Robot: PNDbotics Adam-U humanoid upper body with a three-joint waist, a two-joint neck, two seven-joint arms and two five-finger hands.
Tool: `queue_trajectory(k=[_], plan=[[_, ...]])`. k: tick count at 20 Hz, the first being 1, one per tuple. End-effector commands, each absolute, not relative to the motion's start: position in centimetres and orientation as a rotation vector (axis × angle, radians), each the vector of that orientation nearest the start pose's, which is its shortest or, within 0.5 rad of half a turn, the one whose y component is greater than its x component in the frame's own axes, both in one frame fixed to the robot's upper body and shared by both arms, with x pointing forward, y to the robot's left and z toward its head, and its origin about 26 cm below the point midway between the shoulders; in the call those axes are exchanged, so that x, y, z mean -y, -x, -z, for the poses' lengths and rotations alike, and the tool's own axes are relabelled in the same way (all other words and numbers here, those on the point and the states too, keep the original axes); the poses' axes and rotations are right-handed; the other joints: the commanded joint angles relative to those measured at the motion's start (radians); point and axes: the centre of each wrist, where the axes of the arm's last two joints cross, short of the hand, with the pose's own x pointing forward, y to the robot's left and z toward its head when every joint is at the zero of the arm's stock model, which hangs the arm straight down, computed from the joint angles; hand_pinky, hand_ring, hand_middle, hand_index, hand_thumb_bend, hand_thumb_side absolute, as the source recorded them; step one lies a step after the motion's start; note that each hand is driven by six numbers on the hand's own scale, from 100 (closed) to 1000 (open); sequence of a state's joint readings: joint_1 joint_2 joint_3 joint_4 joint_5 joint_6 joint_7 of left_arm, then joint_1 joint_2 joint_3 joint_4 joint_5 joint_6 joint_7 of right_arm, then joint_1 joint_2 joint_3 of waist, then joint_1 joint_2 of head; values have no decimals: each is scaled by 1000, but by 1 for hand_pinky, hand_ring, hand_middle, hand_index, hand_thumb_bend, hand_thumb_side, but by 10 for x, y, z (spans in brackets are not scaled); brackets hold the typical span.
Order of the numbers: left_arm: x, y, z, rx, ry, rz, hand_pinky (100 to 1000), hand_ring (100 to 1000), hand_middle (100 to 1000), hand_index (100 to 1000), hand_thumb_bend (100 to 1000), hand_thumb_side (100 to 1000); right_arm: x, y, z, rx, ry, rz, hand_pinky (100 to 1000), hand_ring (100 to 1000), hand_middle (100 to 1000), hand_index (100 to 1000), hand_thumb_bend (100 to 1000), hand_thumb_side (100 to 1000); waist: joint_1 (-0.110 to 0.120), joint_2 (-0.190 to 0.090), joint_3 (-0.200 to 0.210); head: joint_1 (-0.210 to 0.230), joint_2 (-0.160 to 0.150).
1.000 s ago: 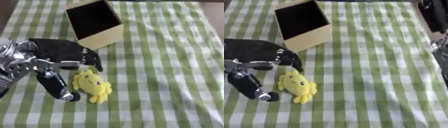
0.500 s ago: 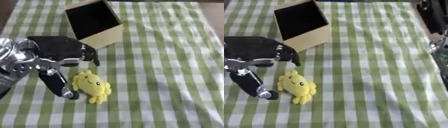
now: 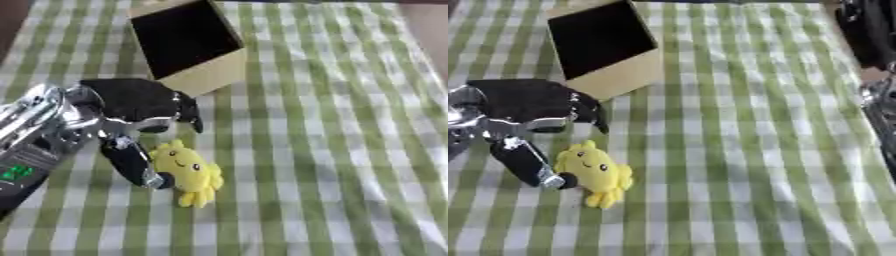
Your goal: Pick up objects on the table and place them in the box.
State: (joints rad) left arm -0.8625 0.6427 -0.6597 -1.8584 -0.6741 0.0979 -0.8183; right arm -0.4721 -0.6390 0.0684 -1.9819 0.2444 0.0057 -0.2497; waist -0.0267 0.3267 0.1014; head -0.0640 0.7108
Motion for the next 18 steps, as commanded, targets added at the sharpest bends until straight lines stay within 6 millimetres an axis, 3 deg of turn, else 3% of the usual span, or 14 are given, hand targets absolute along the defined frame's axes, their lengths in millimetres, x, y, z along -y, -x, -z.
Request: queue_trajectory(k=[1, 18], plan=[[-136, -323, -260, -1821, 927, -2928, 792, 816, 787, 827, 490, 281, 273, -303, -277, 2479, 773, -570, 784, 805, 679, 816, 100, 990, 0, -15, -3, 3, -7], [-133, -334, -235, -1688, 901, -2963, 684, 711, 694, 729, 494, 240, 272, -303, -277, 2487, 761, -547, 784, 805, 678, 815, 100, 996, -1, -12, -8, -1, -10]])
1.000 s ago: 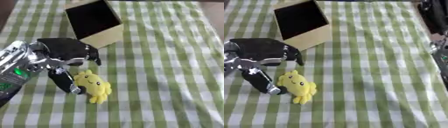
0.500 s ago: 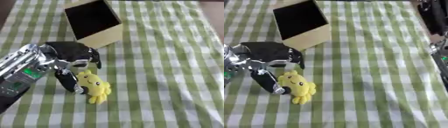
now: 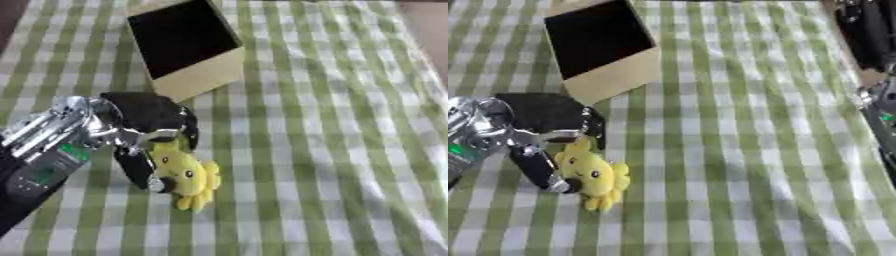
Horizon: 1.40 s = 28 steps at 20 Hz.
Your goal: Pick up objects on the table and place them in the box.
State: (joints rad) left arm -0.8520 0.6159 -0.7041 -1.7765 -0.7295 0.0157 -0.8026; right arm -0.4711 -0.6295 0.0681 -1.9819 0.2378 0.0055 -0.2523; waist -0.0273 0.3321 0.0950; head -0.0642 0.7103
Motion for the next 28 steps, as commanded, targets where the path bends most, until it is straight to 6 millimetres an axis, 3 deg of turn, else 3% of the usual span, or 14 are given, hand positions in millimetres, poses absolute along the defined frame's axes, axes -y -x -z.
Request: queue_trajectory(k=[1, 5, 10, 13, 18, 24, 28], plan=[[-133, -335, -234, -1684, 900, -2967, 685, 712, 696, 731, 494, 238, 272, -303, -277, 2488, 760, -547, 784, 805, 678, 815, 100, 996, -1, -17, -2, -1, -10], [-133, -336, -230, -1683, 903, -2957, 631, 653, 636, 681, 475, 230, 272, -303, -276, 2486, 762, -542, 785, 805, 678, 816, 100, 995, -2, -17, -3, -2, -10], [-133, -324, -239, -1742, 932, -2839, 555, 568, 560, 600, 412, 211, 273, -303, -275, 2478, 767, -544, 785, 806, 678, 816, 100, 998, 0, -17, 1, -4, -7], [-135, -322, -236, -1745, 907, -2866, 530, 552, 552, 586, 270, 157, 273, -303, -275, 2476, 767, -543, 785, 806, 679, 816, 100, 1000, -1, -17, 1, -5, -9], [-138, -314, -243, -1768, 869, -2894, 511, 542, 548, 577, 162, 152, 274, -303, -274, 2471, 772, -547, 785, 806, 678, 816, 100, 999, -1, -19, 4, -7, -9], [-151, -294, -269, -1830, 859, -2883, 514, 545, 555, 583, 116, 148, 274, -303, -275, 2470, 776, -551, 786, 806, 678, 817, 100, 999, 1, -19, 6, -10, -12], [-169, -296, -298, -1985, 1043, -2725, 504, 537, 546, 570, 100, 155, 274, -303, -277, 2481, 775, -546, 786, 806, 678, 816, 100, 998, 0, -16, 7, -11, -22]])
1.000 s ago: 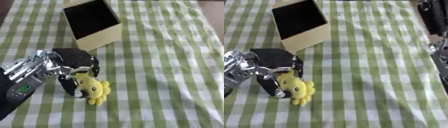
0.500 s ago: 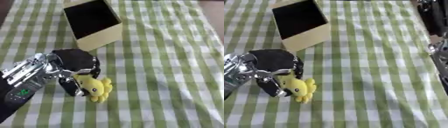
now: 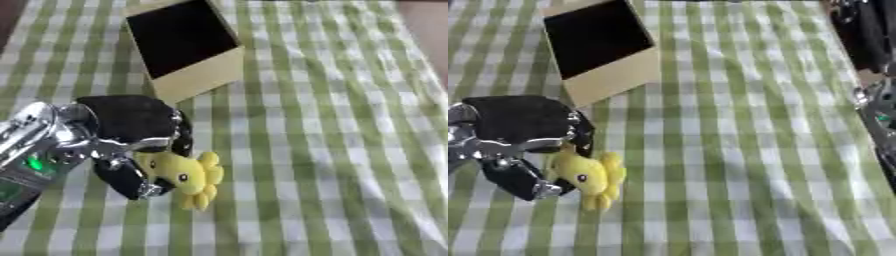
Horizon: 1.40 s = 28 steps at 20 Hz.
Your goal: Pick up objects on the table and place them in the box.
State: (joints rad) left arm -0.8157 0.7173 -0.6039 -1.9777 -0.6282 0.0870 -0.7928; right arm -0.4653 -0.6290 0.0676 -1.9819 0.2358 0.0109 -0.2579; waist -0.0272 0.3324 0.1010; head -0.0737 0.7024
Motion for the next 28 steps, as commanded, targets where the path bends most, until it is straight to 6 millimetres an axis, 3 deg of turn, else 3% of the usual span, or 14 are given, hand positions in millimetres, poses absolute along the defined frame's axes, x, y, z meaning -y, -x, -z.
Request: queue_trajectory(k=[1, 2, 9, 15, 20, 28], plan=[[-173, -296, -305, -2027, 1092, -2672, 501, 534, 543, 565, 100, 217, 273, -303, -277, 2484, 774, -547, 786, 806, 678, 817, 100, 1000, 0, -16, 0, -1, -17], [-176, -296, -314, -2073, 1147, -2607, 500, 533, 542, 563, 100, 155, 273, -303, -278, 2487, 774, -547, 786, 806, 678, 817, 100, 997, 0, -16, -1, 0, -21], [-190, -292, -354, -2229, 1328, -2295, 500, 530, 538, 555, 100, 166, 271, -303, -282, 2503, 769, -553, 787, 806, 679, 817, 100, 996, 0, -12, -13, 9, -36], [-197, -303, -384, -2317, 1459, -2067, 500, 526, 533, 545, 100, 174, 270, -304, -284, 2510, 764, -560, 787, 806, 678, 817, 100, 996, 7, -10, -27, 25, -53], [-198, -329, -397, -2291, 1590, -1961, 504, 526, 534, 551, 100, 179, 268, -304, -286, 2520, 752, -571, 787, 806, 678, 817, 100, 998, 14, -4, -42, 46, -62], [-203, -384, -400, -2282, 1797, -1855, 506, 527, 535, 551, 100, 181, 265, -304, -290, 2541, 732, -575, 787, 806, 677, 817, 100, 999, 17, 12, -71, 68, -86]])
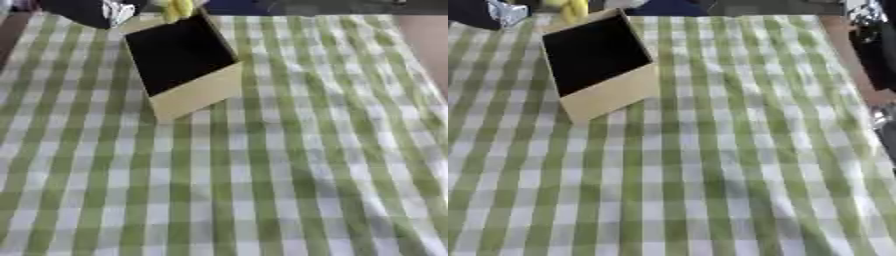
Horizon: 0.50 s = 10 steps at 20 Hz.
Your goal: Pick up objects on the table and place them in the box.
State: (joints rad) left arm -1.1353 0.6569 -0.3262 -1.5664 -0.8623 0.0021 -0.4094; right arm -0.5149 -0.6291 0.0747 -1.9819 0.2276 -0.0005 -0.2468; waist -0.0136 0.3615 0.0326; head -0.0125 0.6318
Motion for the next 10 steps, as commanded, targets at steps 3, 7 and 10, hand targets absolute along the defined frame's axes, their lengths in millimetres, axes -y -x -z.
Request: queue_trajectory(k=[3, 7, 10], plan=[[-204, -401, -395, -2297, 1818, -1848, 514, 533, 539, 553, 100, 182, 263, -304, -291, -3359, -952, 760, 787, 806, 677, 816, 100, 1000, 5, -10, -13, 13, -27], [-205, -420, -382, -2304, 1832, -1880, 520, 537, 543, 559, 100, 184, 262, -305, -291, -3364, -944, 752, 787, 805, 677, 816, 100, 1000, 4, -5, -22, 16, -32], [-207, -431, -370, -2308, 1855, -1918, 525, 542, 547, 565, 100, 181, 261, -305, -291, -3367, -935, 748, 787, 805, 677, 816, 100, 1000, 3, -3, -25, 15, -30]])
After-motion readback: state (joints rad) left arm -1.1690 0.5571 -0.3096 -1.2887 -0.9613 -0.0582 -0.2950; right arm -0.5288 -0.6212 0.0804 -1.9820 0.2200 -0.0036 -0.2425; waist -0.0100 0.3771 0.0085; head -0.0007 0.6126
